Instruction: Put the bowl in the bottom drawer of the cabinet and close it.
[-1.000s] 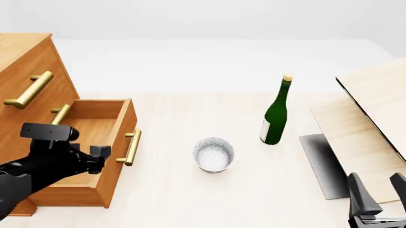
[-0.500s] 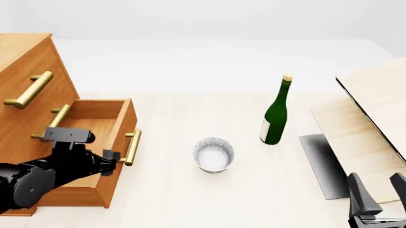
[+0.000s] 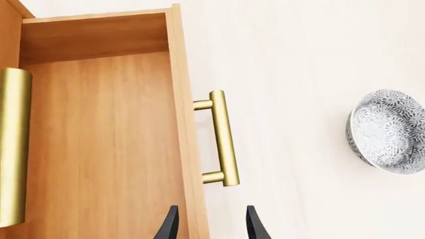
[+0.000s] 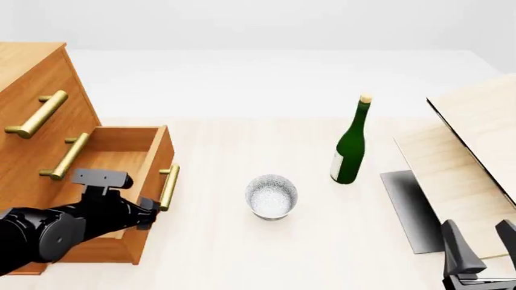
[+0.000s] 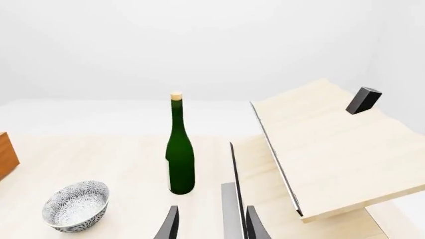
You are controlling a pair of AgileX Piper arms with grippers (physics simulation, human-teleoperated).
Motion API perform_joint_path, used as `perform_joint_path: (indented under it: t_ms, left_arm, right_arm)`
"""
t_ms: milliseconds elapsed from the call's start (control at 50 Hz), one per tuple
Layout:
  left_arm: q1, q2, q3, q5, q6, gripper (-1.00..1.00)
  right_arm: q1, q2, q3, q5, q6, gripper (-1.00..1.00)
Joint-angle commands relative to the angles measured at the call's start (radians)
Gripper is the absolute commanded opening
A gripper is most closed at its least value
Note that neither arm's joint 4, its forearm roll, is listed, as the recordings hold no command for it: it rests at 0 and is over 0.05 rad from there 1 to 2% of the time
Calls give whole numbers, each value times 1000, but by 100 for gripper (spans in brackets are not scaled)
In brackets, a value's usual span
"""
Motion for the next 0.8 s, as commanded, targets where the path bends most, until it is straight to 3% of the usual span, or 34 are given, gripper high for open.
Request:
perform_joint_path:
  t_ms: [20,800]
  left_arm:
    - [-30,43,5,-27,0,100]
    - [-102,66,-9,-46,22,100]
  right_arm:
    - [1,0,-2,3,2,100]
    - [1,0,-2,3,2,100]
